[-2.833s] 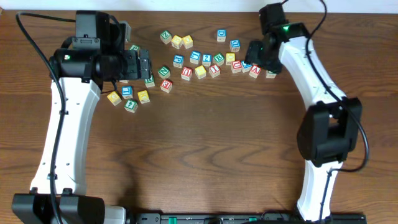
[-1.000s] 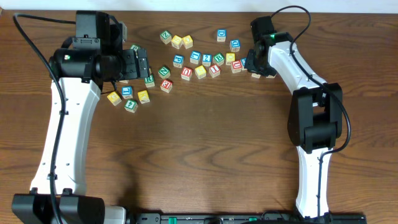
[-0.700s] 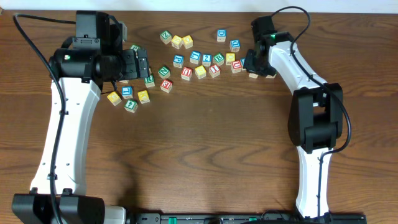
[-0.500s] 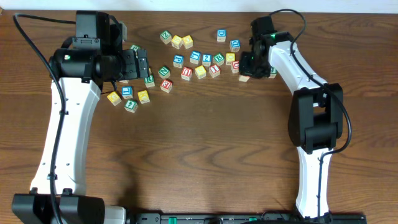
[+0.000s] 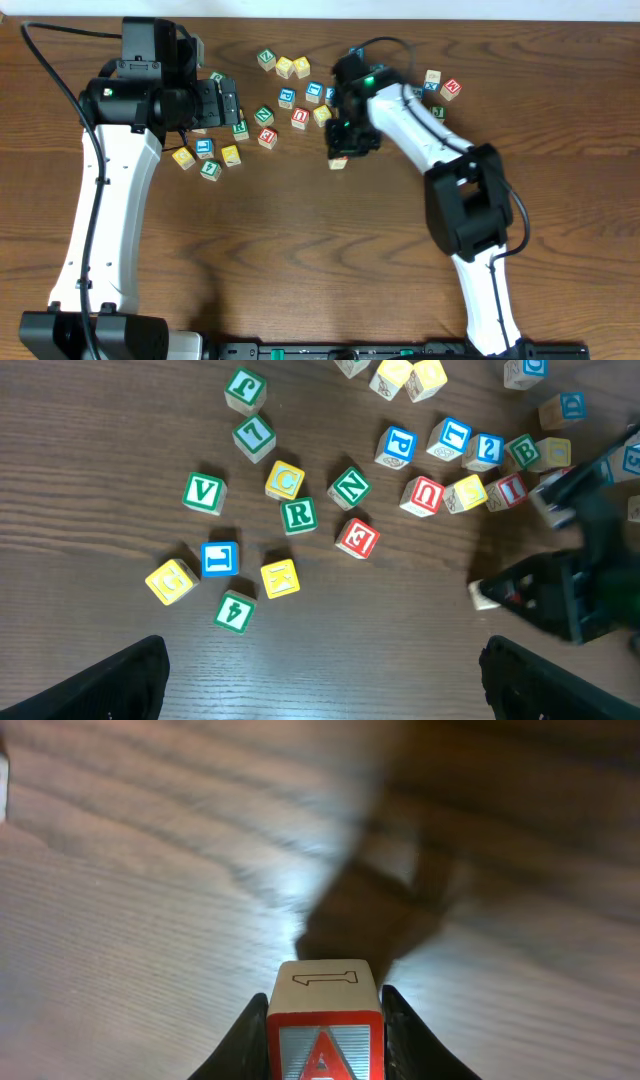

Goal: Spell out AI2
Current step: 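Carry the 'A' block toward the center and set it down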

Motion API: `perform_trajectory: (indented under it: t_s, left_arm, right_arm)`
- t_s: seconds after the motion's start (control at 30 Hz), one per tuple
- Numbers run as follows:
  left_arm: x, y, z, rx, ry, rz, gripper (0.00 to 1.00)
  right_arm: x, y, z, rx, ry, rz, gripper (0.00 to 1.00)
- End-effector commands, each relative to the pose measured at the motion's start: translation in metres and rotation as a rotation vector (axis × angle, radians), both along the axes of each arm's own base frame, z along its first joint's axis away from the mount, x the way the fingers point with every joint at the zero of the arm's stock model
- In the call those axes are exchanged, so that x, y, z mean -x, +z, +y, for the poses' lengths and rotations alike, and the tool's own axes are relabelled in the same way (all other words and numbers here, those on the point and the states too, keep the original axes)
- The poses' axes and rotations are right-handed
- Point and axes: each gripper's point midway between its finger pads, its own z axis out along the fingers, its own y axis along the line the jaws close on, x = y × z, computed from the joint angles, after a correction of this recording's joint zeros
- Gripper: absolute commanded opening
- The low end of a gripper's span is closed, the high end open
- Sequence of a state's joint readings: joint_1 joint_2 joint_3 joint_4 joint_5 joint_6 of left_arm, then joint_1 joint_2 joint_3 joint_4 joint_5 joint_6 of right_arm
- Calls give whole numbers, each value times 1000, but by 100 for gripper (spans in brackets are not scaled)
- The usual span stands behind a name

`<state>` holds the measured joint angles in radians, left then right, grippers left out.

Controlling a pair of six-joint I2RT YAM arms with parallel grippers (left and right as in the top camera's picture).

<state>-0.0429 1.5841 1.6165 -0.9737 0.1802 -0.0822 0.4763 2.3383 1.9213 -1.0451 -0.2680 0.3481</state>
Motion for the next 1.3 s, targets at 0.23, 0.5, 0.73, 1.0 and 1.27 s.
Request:
perform_trajectory:
  t_s: [0.23,0.5,0.73,1.0,1.27]
  left_arm:
    - [-1,6,2,-4,12,-12,98]
    - [-1,6,2,-4,12,-12,98]
    - [-1,6,2,-4,12,-12,98]
    - [-1,6,1,-3,12,-12,98]
    - [-1,6,2,-4,12,-12,98]
  right_arm:
    - [3,15,28,154,-113,-163,18]
    - [10,14,33,187,-179,-165,14]
    - [11,14,32,197,-186,-163,15]
    - [11,14,31,201,-186,-165,39]
    - [4,18,36,177,-186,-191,39]
